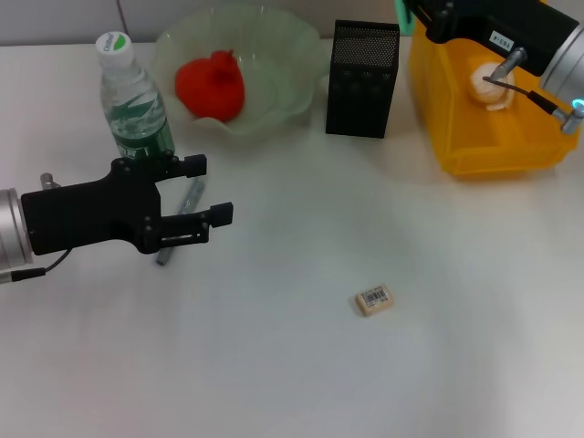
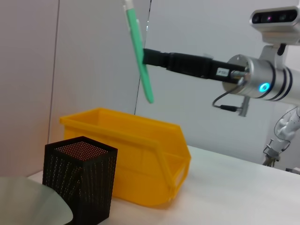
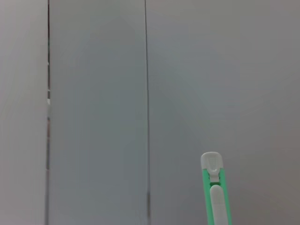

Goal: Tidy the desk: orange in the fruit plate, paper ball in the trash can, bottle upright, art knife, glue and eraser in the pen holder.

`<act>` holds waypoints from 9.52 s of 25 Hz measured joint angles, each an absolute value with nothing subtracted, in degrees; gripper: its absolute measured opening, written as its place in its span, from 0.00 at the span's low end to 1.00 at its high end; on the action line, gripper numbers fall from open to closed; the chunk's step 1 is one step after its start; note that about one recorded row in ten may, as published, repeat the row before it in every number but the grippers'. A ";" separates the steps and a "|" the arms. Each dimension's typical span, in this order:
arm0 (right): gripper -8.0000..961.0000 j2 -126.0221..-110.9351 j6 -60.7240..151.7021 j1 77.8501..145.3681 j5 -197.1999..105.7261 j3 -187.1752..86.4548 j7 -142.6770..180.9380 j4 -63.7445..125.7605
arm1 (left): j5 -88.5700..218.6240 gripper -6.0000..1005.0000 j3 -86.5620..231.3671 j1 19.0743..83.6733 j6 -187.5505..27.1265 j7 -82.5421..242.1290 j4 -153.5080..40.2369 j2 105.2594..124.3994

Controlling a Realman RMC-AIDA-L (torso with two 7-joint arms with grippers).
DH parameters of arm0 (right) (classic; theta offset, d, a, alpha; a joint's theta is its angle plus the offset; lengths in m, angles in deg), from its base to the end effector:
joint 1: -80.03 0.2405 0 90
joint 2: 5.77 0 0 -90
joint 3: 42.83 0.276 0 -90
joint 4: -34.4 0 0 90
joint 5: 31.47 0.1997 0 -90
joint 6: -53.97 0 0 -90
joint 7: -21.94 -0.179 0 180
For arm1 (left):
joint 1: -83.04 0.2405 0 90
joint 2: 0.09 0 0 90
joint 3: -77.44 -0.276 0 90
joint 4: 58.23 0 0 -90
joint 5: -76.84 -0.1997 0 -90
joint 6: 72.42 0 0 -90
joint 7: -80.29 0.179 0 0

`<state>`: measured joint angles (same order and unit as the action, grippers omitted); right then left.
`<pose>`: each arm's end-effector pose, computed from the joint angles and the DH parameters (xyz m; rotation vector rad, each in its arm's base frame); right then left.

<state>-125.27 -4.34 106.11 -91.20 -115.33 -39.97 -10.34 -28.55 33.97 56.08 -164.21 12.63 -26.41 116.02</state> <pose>0.1889 0.4140 -0.0123 -2.1909 0.3412 0.9740 -0.2680 0.3246 -0.0307 -2.7021 -0.4620 -0.8099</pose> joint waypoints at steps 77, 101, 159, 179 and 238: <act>0.79 -125.65 3.72 123.04 -57.48 -126.29 -6.95 18.89 | -28.28 0.80 34.72 54.57 -163.55 5.76 -26.41 116.13; 0.78 -122.27 -27.32 111.84 -65.75 -126.03 -32.45 10.89 | -28.37 0.80 34.71 54.95 -165.29 6.66 -26.41 116.12; 0.73 -125.29 -31.71 123.14 -166.81 -126.49 -82.83 -21.44 | -28.81 0.80 34.65 55.62 -167.94 6.64 -26.70 114.81; 0.44 -125.39 -27.30 123.03 -166.37 -130.61 -80.94 -18.26 | -28.78 0.80 34.63 55.46 -167.81 6.64 -26.68 115.05; 0.39 -125.12 8.70 125.03 -162.76 -113.34 -107.82 -19.77 | -28.54 0.79 34.64 55.46 -168.59 6.61 -26.41 115.20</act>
<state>-125.12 8.70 125.03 -162.76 -113.34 -107.82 -19.77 -28.54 34.64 55.46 -168.59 6.61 -26.41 115.20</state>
